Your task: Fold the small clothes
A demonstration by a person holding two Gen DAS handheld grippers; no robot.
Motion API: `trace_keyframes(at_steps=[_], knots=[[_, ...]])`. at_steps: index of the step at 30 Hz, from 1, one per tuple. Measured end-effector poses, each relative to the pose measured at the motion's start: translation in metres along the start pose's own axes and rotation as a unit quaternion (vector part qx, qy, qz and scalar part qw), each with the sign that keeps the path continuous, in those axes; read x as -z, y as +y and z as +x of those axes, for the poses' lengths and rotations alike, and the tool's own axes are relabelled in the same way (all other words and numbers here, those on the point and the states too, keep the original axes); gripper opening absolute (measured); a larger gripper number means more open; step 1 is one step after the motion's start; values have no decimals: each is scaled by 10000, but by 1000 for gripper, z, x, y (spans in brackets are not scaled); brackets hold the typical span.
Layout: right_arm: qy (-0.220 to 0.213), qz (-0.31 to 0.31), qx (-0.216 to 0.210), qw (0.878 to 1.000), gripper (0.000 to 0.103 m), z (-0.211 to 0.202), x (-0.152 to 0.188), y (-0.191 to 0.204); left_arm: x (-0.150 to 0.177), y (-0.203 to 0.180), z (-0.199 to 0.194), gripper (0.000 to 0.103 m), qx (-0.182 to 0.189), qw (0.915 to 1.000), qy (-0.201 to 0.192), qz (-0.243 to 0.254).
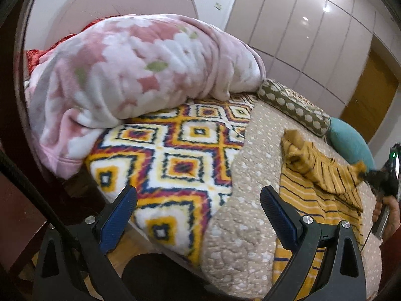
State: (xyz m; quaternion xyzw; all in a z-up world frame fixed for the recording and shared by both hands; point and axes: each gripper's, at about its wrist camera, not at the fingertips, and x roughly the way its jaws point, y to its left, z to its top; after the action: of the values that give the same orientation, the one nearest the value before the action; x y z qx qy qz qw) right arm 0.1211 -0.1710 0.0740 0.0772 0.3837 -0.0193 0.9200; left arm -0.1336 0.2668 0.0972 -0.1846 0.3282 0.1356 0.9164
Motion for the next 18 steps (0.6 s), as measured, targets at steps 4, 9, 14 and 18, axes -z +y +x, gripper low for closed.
trace_keyframes(at_steps=[4,9,14,18], knots=[[301,159,662,9972,8,22,19,-49,0,-23,10,98,214,9995,144,192],[277,223,639,9973,20,7,30,-75,5,-62,26,98,421,9959,318,732],[68,567,387,9976,29,-38,30,-114,17,-91,49,98,675,9890,781,1058],[59,467,420,9980,29,-76,41,-142,28,-107,63,90,817,9816,1076,1351]])
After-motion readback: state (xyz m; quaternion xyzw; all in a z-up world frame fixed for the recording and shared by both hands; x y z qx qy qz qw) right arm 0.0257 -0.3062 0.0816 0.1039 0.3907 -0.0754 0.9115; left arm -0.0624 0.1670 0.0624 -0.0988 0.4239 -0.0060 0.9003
